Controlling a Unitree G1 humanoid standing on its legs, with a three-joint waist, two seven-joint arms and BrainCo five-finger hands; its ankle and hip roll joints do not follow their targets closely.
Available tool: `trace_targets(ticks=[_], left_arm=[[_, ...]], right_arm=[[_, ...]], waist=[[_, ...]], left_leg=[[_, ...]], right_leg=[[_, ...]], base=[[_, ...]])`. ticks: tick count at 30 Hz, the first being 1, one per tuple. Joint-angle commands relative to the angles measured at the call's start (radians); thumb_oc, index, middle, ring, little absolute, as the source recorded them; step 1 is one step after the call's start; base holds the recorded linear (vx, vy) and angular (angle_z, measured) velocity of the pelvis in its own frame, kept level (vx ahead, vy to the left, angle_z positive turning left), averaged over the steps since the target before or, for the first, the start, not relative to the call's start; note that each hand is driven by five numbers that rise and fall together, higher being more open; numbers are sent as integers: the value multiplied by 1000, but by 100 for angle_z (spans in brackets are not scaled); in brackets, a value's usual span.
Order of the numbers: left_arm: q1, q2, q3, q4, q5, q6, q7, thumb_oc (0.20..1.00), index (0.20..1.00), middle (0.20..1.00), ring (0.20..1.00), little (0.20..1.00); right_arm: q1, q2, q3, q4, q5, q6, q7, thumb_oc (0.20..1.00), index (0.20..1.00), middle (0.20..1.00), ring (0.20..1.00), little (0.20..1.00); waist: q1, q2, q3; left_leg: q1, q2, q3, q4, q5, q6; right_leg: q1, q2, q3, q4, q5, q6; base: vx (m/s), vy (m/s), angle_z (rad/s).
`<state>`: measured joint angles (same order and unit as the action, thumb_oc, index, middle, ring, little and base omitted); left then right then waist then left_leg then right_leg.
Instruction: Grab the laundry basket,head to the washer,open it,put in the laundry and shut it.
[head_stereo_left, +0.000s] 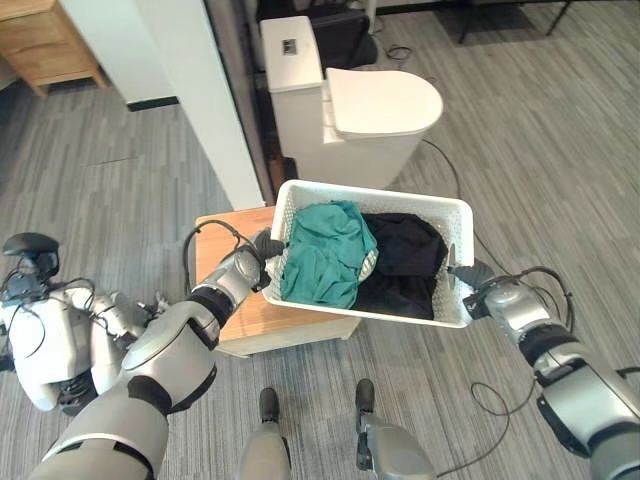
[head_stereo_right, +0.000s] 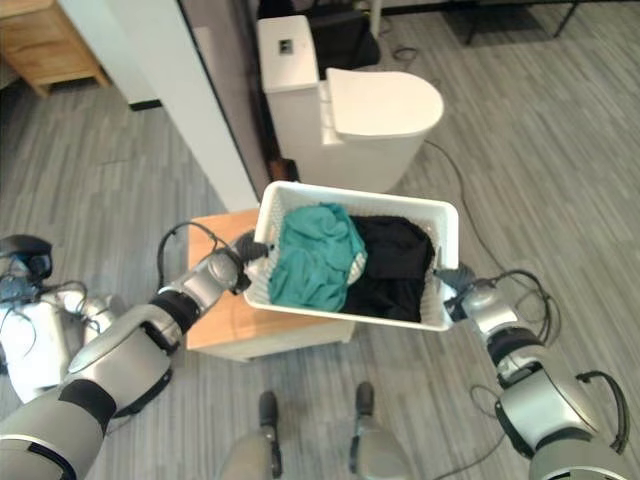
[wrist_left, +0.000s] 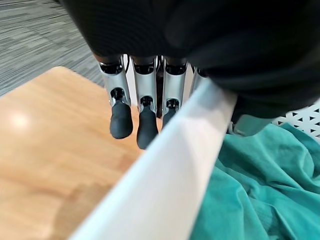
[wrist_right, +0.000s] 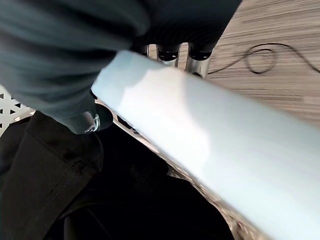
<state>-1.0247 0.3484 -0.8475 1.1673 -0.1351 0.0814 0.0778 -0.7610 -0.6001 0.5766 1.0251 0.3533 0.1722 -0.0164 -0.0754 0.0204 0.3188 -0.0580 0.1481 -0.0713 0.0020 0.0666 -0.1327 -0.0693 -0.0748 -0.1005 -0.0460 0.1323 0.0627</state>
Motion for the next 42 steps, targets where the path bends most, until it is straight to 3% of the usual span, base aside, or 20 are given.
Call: trace_targets(ticks=[1,2,3,4,5,6,7,10,13,16,19,25,28,29,31,32,36,38,42], left_arm=[[-132,-24,-52,89,74,-67,12,200,200,200,200,200],[-128,-29,-28,126,78,-73,21,200,200,200,200,200],[-129,-29,-28,126,77,-73,21,200,200,200,200,200],[-134,-20,-17,137,80,-85,36,200,200,200,200,200],[-135,-20,-17,138,80,-85,36,200,200,200,200,200],[-143,-1,-20,132,89,-84,37,200,200,200,200,200],[-143,0,-20,132,89,-84,37,200,200,200,200,200],[-154,29,-23,113,92,-72,40,200,200,200,200,200],[-145,51,-15,104,88,-63,38,200,200,200,200,200],[-141,79,-6,111,73,-62,31,200,200,200,200,200],[-153,98,18,134,57,-67,36,200,200,200,200,200],[-176,91,40,154,42,-66,44,200,200,200,200,200],[-177,91,35,161,48,-64,41,200,200,200,200,200],[-178,93,40,162,44,-66,42,200,200,200,200,200],[-183,96,34,160,39,-68,41,200,200,200,200,200],[-181,91,28,159,37,-71,40,200,200,200,200,200],[-169,88,27,146,38,-72,39,200,200,200,200,200],[-156,109,27,127,33,-74,32,200,200,200,200,200],[-152,146,21,119,22,-80,26,200,200,200,200,200]], right_arm=[[-108,-34,-33,-18,47,-89,6,200,200,200,200,200],[-124,-23,-26,-15,43,-86,16,200,200,200,200,200],[-124,-23,-26,-15,43,-86,16,200,200,200,200,200],[-163,-19,-22,5,41,-84,25,200,200,200,200,200],[-163,-18,-22,6,41,-84,25,200,200,200,200,200],[-186,-10,-21,20,37,-87,24,200,200,200,200,200],[-187,-10,-21,21,37,-87,24,200,200,200,200,200],[-185,26,-12,36,49,-93,23,200,200,200,200,200],[-183,65,5,69,47,-88,39,200,200,200,200,200],[-205,102,25,126,47,-86,48,200,200,200,200,200],[-248,125,41,179,54,-88,46,200,200,200,200,200],[-263,113,57,168,88,-99,38,200,200,200,200,200],[-245,106,55,144,99,-107,35,200,200,200,200,200],[-243,104,57,129,106,-112,31,200,200,200,200,200],[-241,102,60,118,107,-117,30,200,200,200,200,200],[-242,104,56,115,112,-121,28,200,200,200,200,200],[-228,107,48,120,115,-119,24,200,200,200,200,200],[-219,110,45,127,126,-121,19,200,200,200,200,200],[-215,128,36,152,143,-129,19,200,200,200,200,200]], waist=[[-37,-9,-34],[-52,1,-14],[-51,0,-17],[-58,9,-6],[-56,7,-8],[-39,17,3],[-38,16,1],[-1,23,-5],[34,15,-28],[87,-16,-69],[117,-34,-76],[100,-45,-36],[84,-56,-19],[87,-62,-7],[101,-68,7],[120,-77,14],[132,-79,6],[160,-80,-4],[205,-96,-17]], left_leg=[[-31,-12,0,126,-80,40],[4,-55,35,129,-130,59],[2,-56,37,127,-127,59],[31,-91,122,99,-154,79],[29,-92,125,97,-151,79],[25,-89,202,83,-147,102],[22,-90,203,82,-144,102],[-13,-86,290,79,-119,130],[-26,-73,354,85,-117,149],[-55,-74,400,98,-121,140],[-100,-41,447,94,-78,114],[-146,59,415,59,53,54],[-134,77,356,38,52,47],[-138,78,308,43,54,46],[-155,40,194,54,39,57],[-199,-32,112,76,18,64],[-239,-84,123,70,20,76],[-286,-143,137,44,37,85],[-345,-191,102,14,48,87]], right_leg=[[-77,-11,124,229,-161,68],[-116,-35,201,244,-125,105],[-119,-35,202,242,-122,105],[-156,-89,243,187,-32,167],[-159,-89,246,185,-28,168],[-199,-117,162,202,-35,136],[-202,-117,164,201,-33,136],[-163,-141,-35,344,-132,80],[-109,-122,-99,446,-229,57],[26,-105,-138,377,-299,66],[61,-81,-128,247,-295,65],[51,27,-108,149,-272,12],[55,58,-95,130,-258,1],[56,66,-81,127,-252,-5],[56,77,-60,124,-247,-12],[65,86,-46,115,-240,-11],[94,100,-40,108,-251,-10],[130,140,-3,113,-273,-18],[207,167,69,94,-303,-11]], base=[[-91,592,-52],[-113,356,-53],[-270,677,-110],[-165,324,-126],[-350,527,-156],[-198,203,-134],[-281,266,-186],[-218,140,-153],[-172,36,-103],[-97,-100,-101],[-186,-233,-83],[-157,-316,-18],[-74,-243,13],[-16,-197,13],[36,-182,-1],[65,-150,-12],[174,-82,-10],[361,-51,-19],[417,17,-59]])
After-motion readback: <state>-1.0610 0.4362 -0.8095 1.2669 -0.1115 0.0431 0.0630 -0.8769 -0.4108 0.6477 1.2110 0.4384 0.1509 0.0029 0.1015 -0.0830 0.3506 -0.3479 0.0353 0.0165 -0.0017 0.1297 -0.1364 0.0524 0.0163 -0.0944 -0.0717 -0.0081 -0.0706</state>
